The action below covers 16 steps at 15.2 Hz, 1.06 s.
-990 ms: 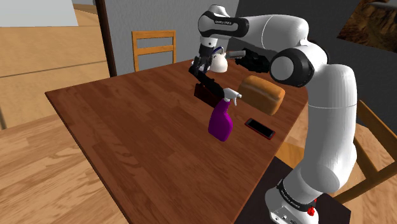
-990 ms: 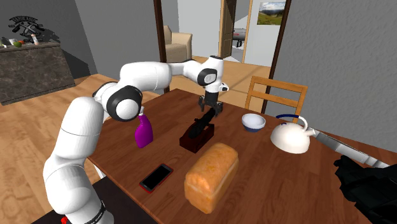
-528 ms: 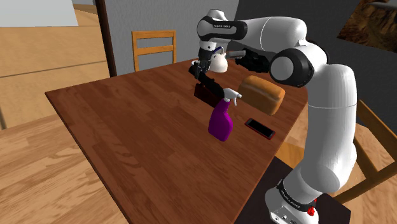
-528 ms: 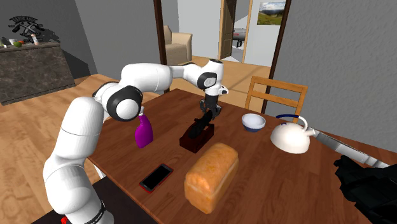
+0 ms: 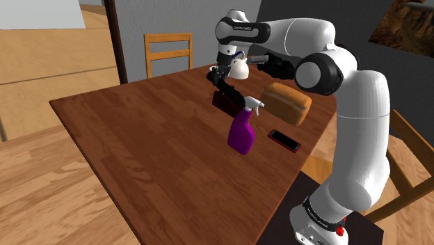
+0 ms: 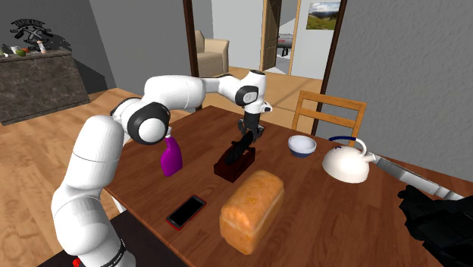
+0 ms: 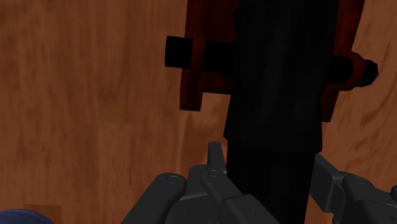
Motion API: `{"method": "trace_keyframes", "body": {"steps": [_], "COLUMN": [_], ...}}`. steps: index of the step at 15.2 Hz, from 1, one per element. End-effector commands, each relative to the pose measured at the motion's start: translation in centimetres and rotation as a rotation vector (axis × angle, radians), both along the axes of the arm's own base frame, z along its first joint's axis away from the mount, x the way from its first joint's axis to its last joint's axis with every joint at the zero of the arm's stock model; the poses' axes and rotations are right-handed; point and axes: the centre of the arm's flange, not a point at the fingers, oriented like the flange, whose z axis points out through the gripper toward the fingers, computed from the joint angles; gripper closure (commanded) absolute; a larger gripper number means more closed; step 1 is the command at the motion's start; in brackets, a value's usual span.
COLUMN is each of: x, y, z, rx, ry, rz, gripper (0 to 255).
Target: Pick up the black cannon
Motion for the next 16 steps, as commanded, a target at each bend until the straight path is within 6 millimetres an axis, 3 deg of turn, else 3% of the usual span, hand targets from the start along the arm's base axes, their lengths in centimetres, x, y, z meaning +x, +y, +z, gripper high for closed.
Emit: {"method": "trace_keyframes", "body": {"steps": [1, 14, 16], "x": [0.0, 0.0, 0.0], "y": [0.0, 0.0, 0.0], "z": [0.8, 7.6, 7.7], "rx": [0.0, 0.0, 0.0], "ry": [0.0, 0.0, 0.0], "rz": [0.0, 0.0, 0.0], "gripper": [255, 255, 255]}}
